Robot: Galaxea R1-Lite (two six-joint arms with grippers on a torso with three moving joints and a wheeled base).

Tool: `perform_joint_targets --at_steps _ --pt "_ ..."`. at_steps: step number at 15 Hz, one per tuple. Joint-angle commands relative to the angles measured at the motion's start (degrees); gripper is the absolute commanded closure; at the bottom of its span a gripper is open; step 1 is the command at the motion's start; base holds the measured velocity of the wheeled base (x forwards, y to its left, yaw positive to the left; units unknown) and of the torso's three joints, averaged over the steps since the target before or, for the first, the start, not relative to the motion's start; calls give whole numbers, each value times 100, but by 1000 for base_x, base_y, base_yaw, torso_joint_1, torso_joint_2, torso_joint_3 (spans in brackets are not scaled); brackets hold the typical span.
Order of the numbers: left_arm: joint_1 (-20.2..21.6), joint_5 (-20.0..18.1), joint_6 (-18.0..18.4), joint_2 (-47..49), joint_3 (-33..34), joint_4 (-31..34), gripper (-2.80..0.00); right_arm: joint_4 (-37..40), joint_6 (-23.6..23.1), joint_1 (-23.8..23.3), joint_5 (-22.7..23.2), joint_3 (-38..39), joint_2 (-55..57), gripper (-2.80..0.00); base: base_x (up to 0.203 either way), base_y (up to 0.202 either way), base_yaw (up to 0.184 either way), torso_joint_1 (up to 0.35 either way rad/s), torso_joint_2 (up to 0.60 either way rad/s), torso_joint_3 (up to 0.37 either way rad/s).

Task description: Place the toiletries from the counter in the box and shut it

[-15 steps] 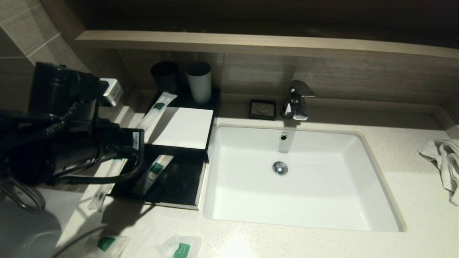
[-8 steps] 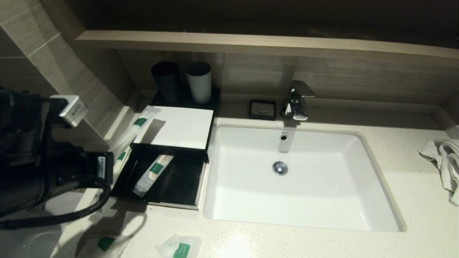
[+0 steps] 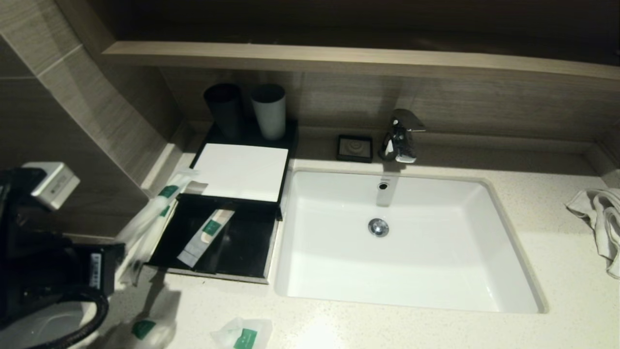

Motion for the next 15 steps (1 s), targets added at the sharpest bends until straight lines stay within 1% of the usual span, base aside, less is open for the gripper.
perform_joint_targets --at_steps 1,4,8,10,13,15 --pt "-8 -34 -14 -96 106 34 0 0 0 0 -5 0 9 0 0 0 0 0 0 0" --pt "-8 -192 -14 -43 149 166 0 0 0 0 -5 0 4 0 0 0 0 0 0 0" --pt "-8 -201 -14 -32 150 292 0 0 0 0 -5 0 8 0 0 0 0 0 0 0" --pt "-8 -225 -7 -150 151 501 0 0 0 0 -1 2 9 0 0 0 0 0 0 0" --pt "-8 -385 -22 -386 167 912 0 0 0 0 3 0 0 0 0 0 0 0 0 0" --pt "1 -377 -93 -333 167 930 0 0 0 0 -1 7 8 0 0 0 0 0 0 0"
